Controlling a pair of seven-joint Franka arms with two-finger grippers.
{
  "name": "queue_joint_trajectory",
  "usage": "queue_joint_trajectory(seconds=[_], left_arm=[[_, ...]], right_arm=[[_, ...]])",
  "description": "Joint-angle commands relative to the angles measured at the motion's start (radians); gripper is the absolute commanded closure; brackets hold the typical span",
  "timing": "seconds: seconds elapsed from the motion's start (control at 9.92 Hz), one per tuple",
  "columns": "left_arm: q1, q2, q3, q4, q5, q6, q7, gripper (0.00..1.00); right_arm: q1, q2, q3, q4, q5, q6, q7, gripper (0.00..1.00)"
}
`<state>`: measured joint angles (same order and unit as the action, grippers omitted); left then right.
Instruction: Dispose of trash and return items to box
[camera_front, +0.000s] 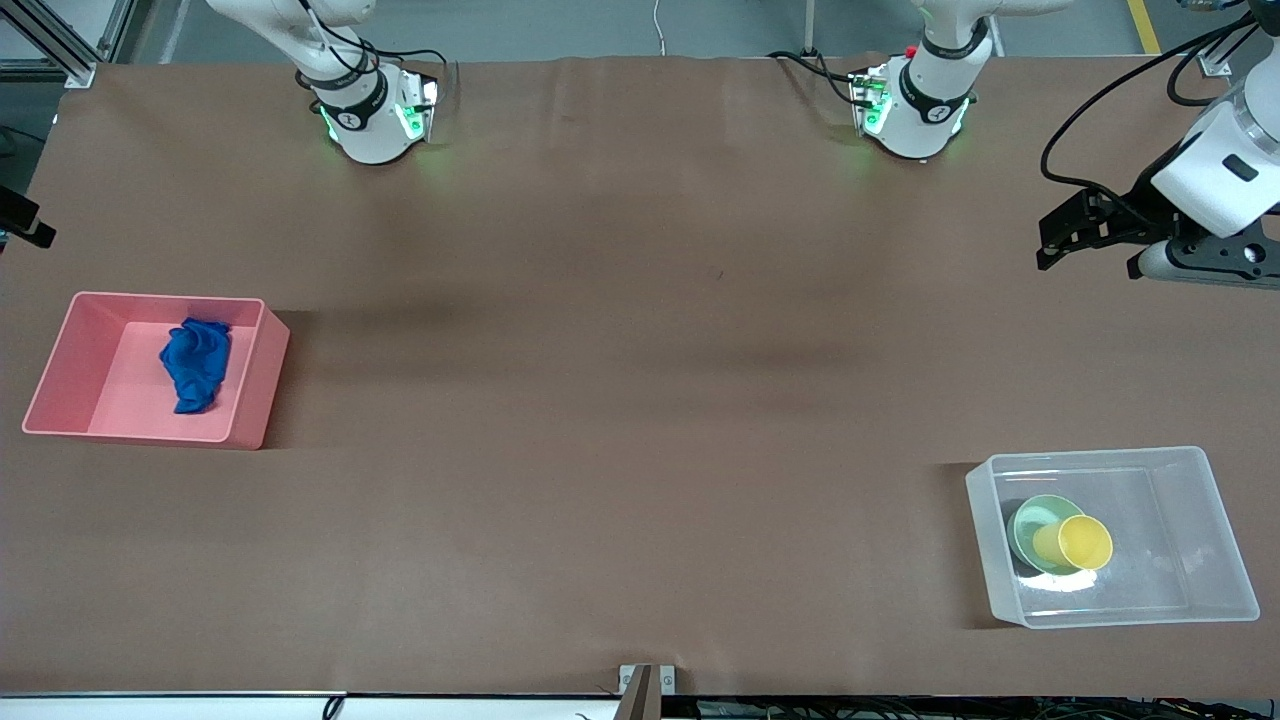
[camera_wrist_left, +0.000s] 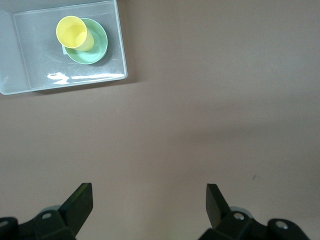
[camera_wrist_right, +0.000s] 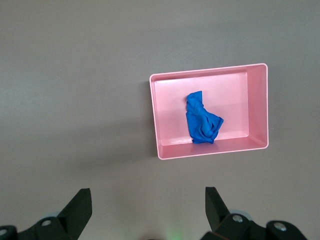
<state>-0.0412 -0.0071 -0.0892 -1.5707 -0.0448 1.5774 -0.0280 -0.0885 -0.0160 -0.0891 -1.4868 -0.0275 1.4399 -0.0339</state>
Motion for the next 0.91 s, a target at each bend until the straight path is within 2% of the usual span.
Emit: queue_joint_trajectory(seconds=[0.0, 0.81], left_arm=[[0.004, 0.021, 0.006, 0.000, 0.014, -0.022, -0.007, 0.00], [0.009, 0.045, 0.006, 0.015, 0.022, -0.004, 0.003, 0.00]], right_arm=[[-0.010, -0.001, 0.005, 0.005, -0.006, -0.004, -0.015, 0.00], [-0.010, -0.001, 0.005, 0.005, -0.006, -0.006, -0.015, 0.00]])
